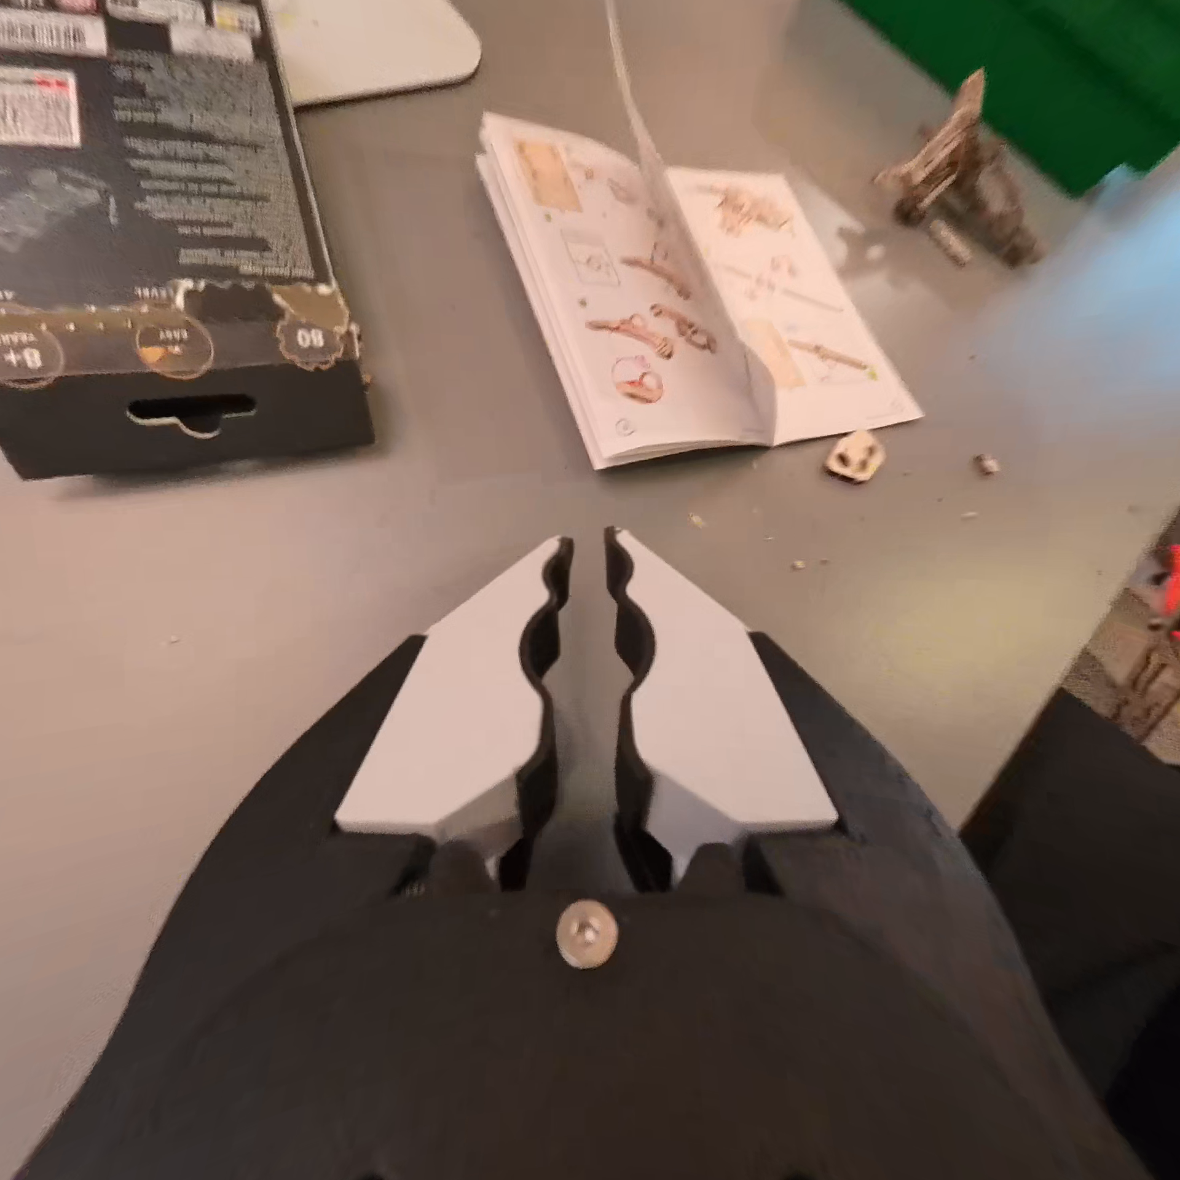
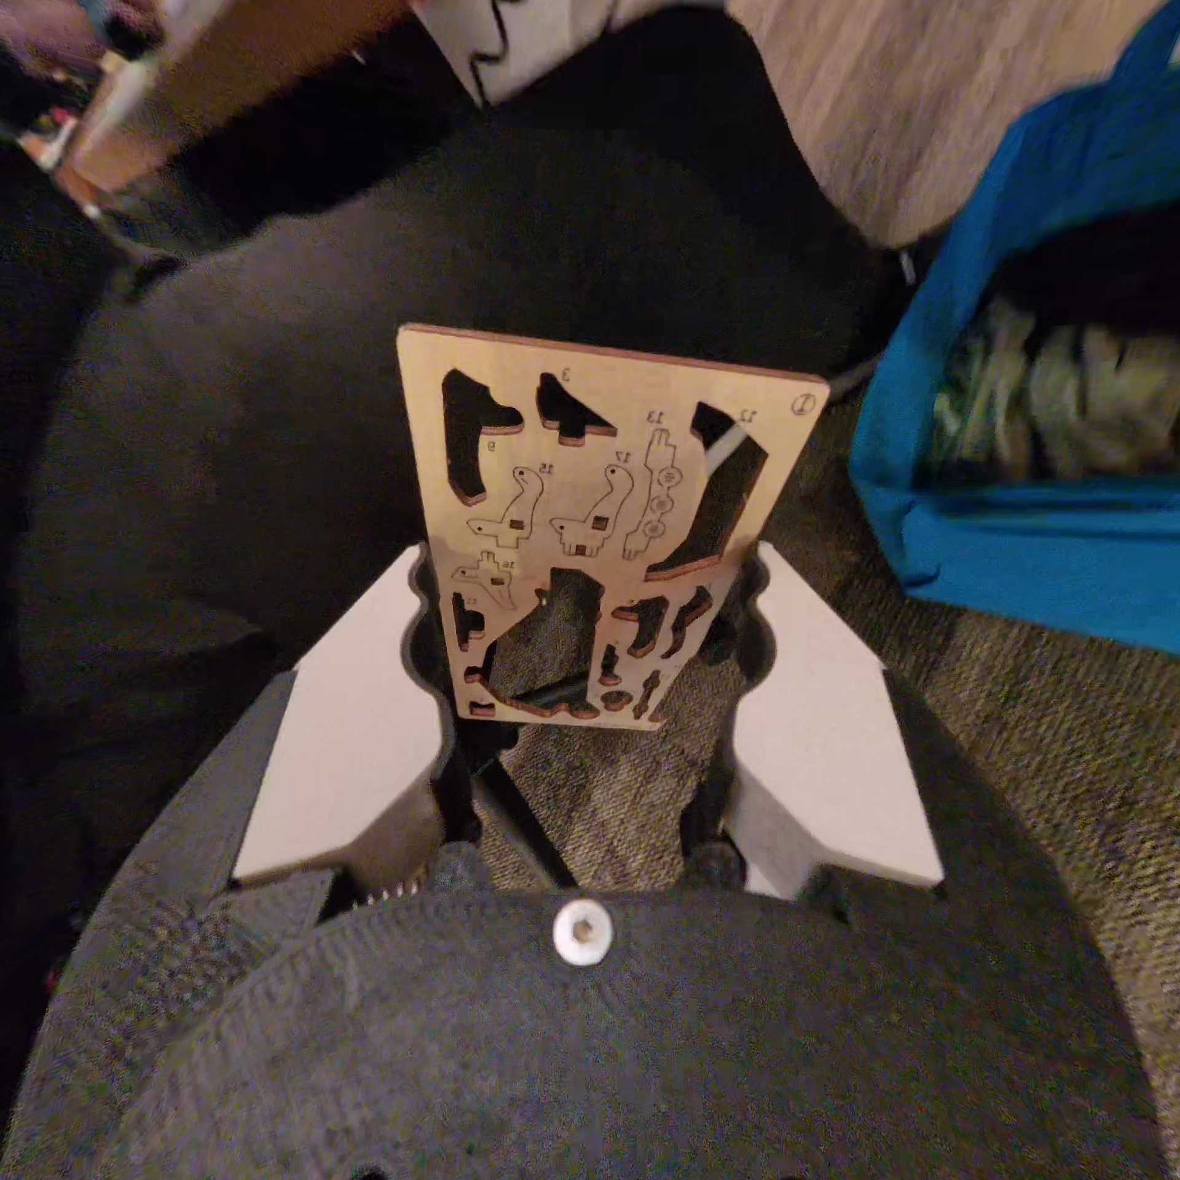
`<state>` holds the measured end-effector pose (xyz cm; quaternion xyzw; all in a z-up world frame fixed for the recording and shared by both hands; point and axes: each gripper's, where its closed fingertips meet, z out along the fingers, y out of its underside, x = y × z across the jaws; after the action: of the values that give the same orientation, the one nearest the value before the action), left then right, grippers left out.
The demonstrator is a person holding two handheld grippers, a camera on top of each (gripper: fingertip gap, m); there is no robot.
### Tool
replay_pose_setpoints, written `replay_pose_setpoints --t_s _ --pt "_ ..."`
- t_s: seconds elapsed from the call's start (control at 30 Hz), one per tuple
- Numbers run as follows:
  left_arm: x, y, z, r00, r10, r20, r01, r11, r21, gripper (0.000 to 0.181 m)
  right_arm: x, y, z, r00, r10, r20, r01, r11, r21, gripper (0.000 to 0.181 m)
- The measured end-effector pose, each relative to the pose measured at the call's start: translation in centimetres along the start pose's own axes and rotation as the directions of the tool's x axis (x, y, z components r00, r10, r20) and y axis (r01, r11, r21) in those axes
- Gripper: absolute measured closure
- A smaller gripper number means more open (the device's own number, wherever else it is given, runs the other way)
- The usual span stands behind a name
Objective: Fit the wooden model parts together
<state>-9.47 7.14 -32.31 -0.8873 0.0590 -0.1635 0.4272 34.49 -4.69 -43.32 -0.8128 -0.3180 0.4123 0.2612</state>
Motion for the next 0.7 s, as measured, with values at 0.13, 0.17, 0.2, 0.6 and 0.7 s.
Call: replay_pose_setpoints --t_s 0.13,0.17,0.2,0.6,0.7 --pt "0.9 -1.9 -2.5 0.997 0.01 -0.075 -0.002 0.995 0.096 0.162 -4.1 -6.1 -2.3 0.985 -0.17 -0.002 0.17 0.984 0.053 0.088" --pt "1.4 -2.5 -3.0 0.994 -0.004 -0.113 0.018 0.992 0.126 0.154 -5.0 -7.9 -2.6 0.977 -0.213 -0.009 0.213 0.974 0.071 0.088" --pt "1.9 -3.0 -3.4 0.989 -0.017 -0.15 0.039 0.988 0.149 0.148 -5.9 -9.9 -2.6 0.968 -0.251 -0.013 0.252 0.963 0.092 0.088" --pt "15.1 -4.5 -2.5 0.691 -0.034 -0.722 0.148 0.984 0.096 0.104 -20.3 -28.5 9.2 0.632 -0.494 0.598 0.302 0.867 0.397 0.088" --pt "17.1 -5.0 -3.2 0.584 -0.036 -0.811 0.146 0.987 0.061 0.105 -22.5 -30.4 10.5 0.502 -0.485 0.716 0.239 0.873 0.425 0.088"
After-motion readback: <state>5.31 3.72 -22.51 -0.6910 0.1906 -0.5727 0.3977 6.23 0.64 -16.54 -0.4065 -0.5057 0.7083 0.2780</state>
